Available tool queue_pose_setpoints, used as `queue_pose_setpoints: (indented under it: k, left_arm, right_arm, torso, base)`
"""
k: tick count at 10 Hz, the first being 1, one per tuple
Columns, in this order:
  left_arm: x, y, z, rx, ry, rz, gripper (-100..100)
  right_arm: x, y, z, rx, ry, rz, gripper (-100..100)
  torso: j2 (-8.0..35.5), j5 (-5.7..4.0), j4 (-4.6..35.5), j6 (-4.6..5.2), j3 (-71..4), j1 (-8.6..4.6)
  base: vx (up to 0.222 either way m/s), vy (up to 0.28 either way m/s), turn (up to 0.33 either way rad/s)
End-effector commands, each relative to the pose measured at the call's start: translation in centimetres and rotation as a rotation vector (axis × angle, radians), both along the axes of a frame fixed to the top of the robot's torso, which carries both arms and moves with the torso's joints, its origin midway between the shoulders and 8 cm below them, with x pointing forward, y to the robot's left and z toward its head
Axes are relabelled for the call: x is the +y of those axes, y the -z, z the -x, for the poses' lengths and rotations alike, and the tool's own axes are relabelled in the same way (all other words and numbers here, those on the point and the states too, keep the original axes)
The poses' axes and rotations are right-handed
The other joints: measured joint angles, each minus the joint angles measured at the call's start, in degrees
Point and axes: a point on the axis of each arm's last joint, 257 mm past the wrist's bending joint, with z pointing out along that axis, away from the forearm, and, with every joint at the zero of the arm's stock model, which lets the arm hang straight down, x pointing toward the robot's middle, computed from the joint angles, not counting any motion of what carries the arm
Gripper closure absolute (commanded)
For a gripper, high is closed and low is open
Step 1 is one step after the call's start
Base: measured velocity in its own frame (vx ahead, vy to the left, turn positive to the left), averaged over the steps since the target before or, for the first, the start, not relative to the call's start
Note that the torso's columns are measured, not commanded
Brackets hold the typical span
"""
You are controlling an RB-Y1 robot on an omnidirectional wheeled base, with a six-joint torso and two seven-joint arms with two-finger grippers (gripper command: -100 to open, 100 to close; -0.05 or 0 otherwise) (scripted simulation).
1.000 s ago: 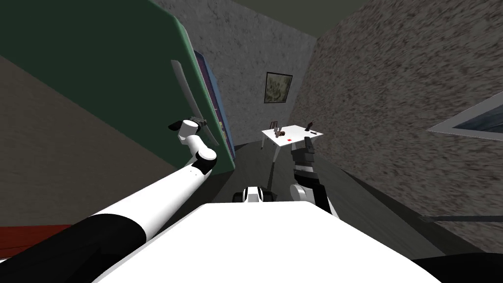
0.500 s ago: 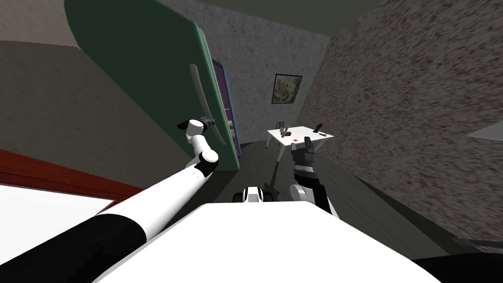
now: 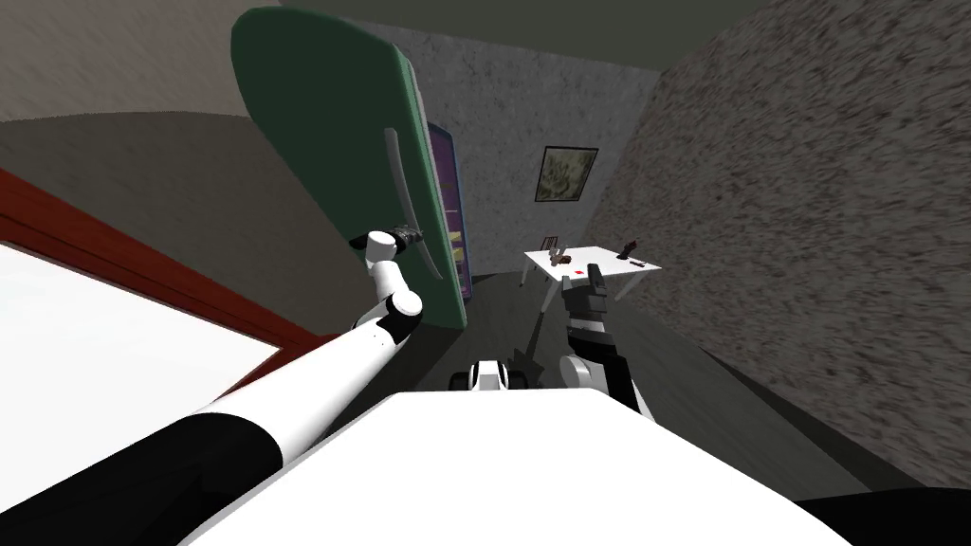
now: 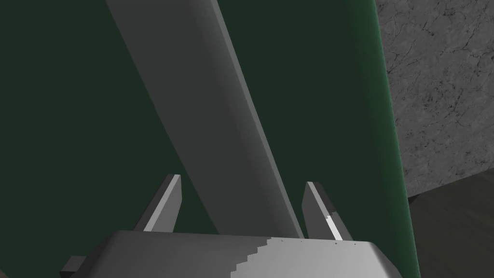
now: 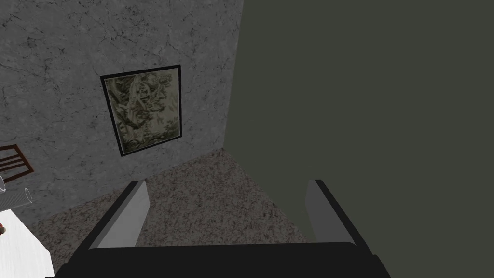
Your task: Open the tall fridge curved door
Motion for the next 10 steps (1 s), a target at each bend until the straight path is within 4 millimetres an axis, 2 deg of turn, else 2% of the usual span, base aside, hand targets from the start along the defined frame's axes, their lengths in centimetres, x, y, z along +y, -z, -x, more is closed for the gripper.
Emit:
queue_pose_setpoints:
  k: [1,4,5,6,9,10]
  left_arm:
    - [-2.5,0.2,0.2,0.005,0.085,0.011,100]
    - [-4.9,0.6,0.4,0.023,0.17,0.016,100]
    - [-6.4,0.4,0.6,0.015,0.222,0.022,100]
    - [-6.8,0.7,0.7,0.026,0.239,0.02,100]
    - [-10.2,0.3,1.6,0.014,0.361,0.024,100]
    - [-10.7,0.6,1.8,0.025,0.379,0.022,100]
  right_arm:
    - [0.0,0.0,0.0,0.0,0.0,0.0,0]
    - [0.0,0.0,0.0,0.0,0.0,0.0,0]
    - [0.0,0.0,0.0,0.0,0.0,0.0,0]
    - [0.0,0.0,0.0,0.0,0.0,0.0,0]
    - [0.0,0.0,0.0,0.0,0.0,0.0,0]
    - [0.0,0.0,0.0,0.0,0.0,0.0,0]
  torso:
    - [0.01,0.08,-0.04,0.04,0.01,0.16]
    - [-0.11,0.18,-0.03,-0.21,-0.09,0.42]
    - [-0.23,0.19,-0.06,-0.18,-0.16,0.4]
    - [-0.21,0.2,-0.05,-0.19,-0.16,0.51]
    - [-0.39,0.21,-0.08,-0.24,-0.28,0.48]
    - [-0.31,0.25,-0.05,-0.29,-0.23,0.66]
  base:
    - [-0.079,0.138,0.181]
    - [-0.071,0.109,0.126]
    - [-0.075,0.126,0.16]
    - [-0.058,0.129,0.102]
    - [-0.054,0.115,0.165]
    - [-0.047,0.133,0.107]
